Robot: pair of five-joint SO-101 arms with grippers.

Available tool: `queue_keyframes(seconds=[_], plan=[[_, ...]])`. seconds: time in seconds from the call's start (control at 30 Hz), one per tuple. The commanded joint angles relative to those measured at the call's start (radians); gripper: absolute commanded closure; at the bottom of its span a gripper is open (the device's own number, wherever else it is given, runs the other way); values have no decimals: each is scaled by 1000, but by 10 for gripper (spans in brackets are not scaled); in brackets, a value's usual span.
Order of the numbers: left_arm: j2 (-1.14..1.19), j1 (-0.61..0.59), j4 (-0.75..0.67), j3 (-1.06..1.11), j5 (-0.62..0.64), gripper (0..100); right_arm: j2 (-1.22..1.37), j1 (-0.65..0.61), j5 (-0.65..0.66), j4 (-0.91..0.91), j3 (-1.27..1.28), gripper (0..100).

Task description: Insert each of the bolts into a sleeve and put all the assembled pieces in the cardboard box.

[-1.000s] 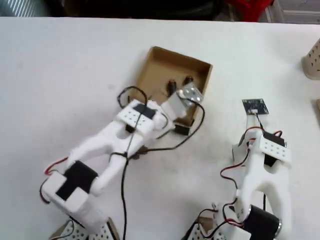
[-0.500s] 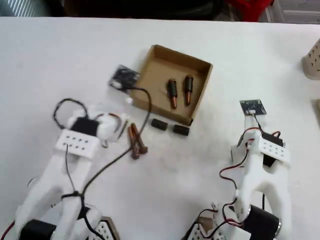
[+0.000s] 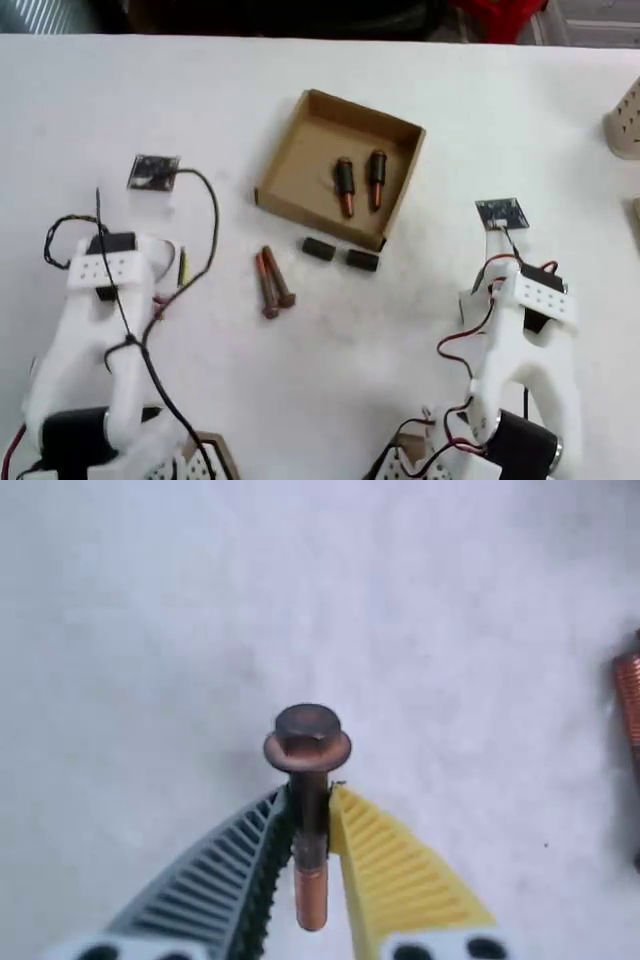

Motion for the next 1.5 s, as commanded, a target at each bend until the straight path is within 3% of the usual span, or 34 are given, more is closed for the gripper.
queue_keyframes(seconds=[0.0,0.33,0.53,1.03,1.23,1.37,1.47], plan=[[73,-4,-20,-63,117,844,-15,-2,11,10,-3,981],[255,-53,-20,-193,9,880,-13,1,12,4,-3,981],[300,-13,-18,-222,-101,880,-13,1,12,4,-3,981],[308,47,-12,-201,-117,881,-13,1,12,2,-5,981],[308,47,-11,-196,-121,960,-13,1,12,-2,-5,981],[308,47,35,-193,-253,903,-13,1,12,-5,-5,981],[308,47,37,-192,-249,845,-13,1,12,-5,-5,981]])
